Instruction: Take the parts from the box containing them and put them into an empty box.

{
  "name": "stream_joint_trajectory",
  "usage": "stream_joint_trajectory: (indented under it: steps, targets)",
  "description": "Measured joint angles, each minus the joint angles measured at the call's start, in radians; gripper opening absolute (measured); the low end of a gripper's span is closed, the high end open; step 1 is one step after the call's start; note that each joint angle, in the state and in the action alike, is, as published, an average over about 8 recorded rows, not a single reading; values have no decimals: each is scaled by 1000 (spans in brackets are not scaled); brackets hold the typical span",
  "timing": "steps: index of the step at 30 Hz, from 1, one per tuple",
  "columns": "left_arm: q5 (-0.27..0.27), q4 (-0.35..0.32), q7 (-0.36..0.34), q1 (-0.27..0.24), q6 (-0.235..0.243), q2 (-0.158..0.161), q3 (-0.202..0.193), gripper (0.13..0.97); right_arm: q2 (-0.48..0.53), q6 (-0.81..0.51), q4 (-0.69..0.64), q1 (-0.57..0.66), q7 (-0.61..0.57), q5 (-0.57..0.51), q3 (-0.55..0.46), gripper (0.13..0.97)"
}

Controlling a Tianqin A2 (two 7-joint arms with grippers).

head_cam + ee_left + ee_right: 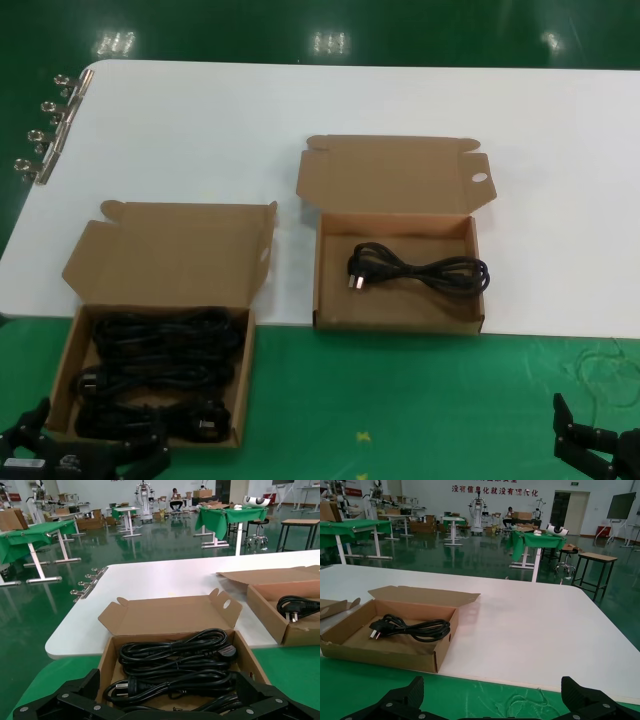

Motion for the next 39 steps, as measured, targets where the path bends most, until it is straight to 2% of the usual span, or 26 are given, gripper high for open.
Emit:
stream_joint_trajectory:
  steps: [39]
  targets:
    - [-3,-2,-1,4,-2,-1,-2,966,0,0,0,0,0,0,0,966]
